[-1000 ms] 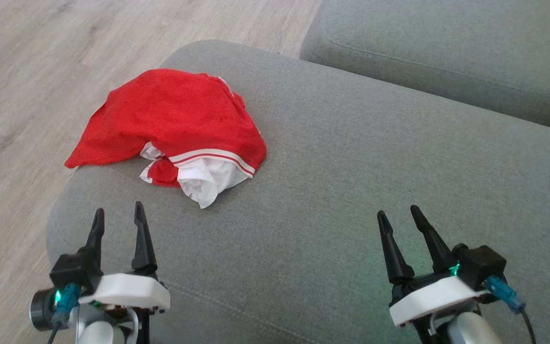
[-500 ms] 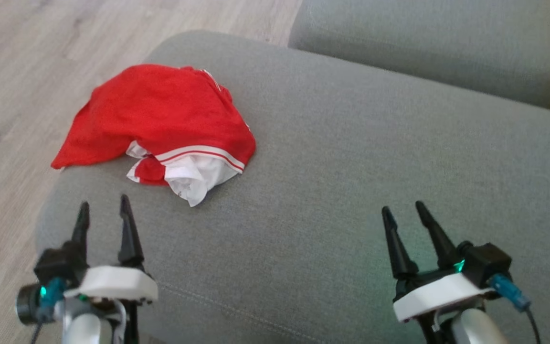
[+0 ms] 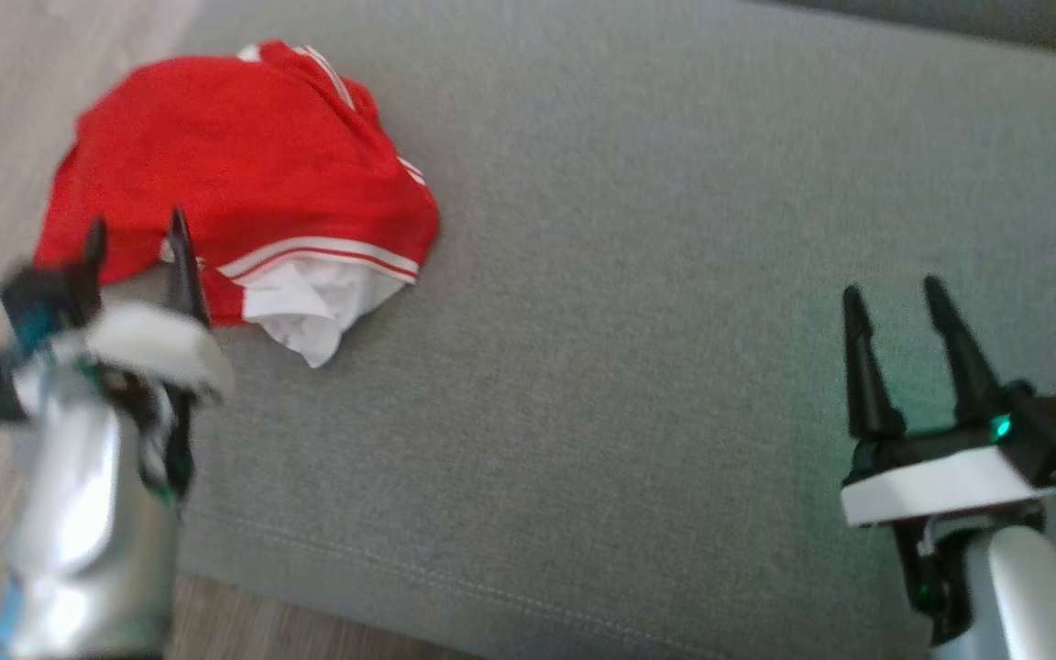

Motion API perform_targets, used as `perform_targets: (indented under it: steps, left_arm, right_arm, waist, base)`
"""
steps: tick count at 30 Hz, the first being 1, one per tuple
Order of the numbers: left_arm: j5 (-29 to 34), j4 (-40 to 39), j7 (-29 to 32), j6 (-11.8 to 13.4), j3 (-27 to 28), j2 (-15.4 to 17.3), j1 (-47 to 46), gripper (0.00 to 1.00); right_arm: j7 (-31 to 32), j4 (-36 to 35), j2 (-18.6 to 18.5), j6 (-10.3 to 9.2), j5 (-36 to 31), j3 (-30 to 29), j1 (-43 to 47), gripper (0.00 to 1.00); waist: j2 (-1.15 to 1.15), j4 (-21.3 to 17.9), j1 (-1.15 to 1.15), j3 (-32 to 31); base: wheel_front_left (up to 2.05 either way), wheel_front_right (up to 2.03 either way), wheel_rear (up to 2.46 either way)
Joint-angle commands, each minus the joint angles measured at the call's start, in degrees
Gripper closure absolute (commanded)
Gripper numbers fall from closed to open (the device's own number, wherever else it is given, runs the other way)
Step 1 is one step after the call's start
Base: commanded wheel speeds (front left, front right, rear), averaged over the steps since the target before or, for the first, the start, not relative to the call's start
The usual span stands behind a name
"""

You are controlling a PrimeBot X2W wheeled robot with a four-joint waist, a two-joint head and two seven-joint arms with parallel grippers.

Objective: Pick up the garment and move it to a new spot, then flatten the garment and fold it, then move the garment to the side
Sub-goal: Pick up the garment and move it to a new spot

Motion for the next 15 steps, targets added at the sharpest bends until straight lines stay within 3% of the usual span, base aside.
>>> perform_targets:
  steps: [1, 7, 15]
  left_arm:
    - [-0.22, -0.35, 0.86, -0.49, 2.00, 2.72, -3.70, 0.00]
    - [-1.25, 11.80, 9.62, -4.07, 1.01, 5.53, -15.73, 0.00]
    - [-1.17, 24.07, 13.70, -5.47, 0.24, 8.77, -25.31, 0.00]
  right_arm:
    - [0.44, -2.86, -0.31, -0.05, -0.59, 1.04, -2.34, 0.00]
    - [3.27, -8.13, -1.05, -0.05, -2.02, 0.66, -2.88, 0.00]
    - [4.41, -10.68, -1.55, -0.05, -2.33, 2.10, -3.43, 0.00]
  waist:
    - [0.00, -1.40, 0.00, 3.23]
    - [0.00, -3.01, 0.00, 8.12]
    - [0.00, -5.35, 0.00, 11.41]
  base:
    - [0.00, 0.00, 0.00]
    - [0.00, 0.00, 0.00]
    - [0.00, 0.00, 0.00]
